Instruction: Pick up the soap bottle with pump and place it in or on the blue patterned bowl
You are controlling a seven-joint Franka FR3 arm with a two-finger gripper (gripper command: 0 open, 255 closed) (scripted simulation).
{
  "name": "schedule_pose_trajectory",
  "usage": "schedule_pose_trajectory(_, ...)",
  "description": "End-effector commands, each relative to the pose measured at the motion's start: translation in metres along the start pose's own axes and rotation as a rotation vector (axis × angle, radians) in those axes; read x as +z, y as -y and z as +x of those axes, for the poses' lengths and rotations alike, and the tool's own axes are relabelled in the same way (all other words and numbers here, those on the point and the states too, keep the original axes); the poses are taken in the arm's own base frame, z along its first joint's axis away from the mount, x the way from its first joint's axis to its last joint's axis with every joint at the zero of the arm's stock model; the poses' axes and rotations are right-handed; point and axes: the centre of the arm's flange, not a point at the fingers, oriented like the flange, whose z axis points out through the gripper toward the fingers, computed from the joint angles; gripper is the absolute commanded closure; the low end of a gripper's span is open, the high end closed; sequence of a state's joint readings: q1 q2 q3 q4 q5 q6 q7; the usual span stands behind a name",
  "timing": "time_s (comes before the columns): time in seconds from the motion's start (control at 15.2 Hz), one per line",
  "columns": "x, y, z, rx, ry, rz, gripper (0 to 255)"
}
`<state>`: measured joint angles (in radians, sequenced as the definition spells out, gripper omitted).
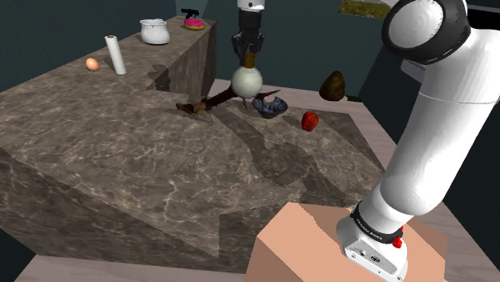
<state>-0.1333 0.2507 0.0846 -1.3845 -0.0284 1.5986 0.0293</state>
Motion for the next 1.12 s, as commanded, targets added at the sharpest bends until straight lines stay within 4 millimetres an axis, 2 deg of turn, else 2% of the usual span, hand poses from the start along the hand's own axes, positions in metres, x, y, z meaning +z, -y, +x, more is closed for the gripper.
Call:
schedule_pose_trajectory(0.0, -0.003, -0.027, 0.002, -0.001, 0.000, 0.000, 255)
schedule_pose_trajectory(0.86, -0.026, -0.197, 0.016, -0.001, 0.000, 0.000, 255)
schedule_pose_trajectory(1.06, -0.016, -0.201, 0.016, -0.001, 0.000, 0.000, 255)
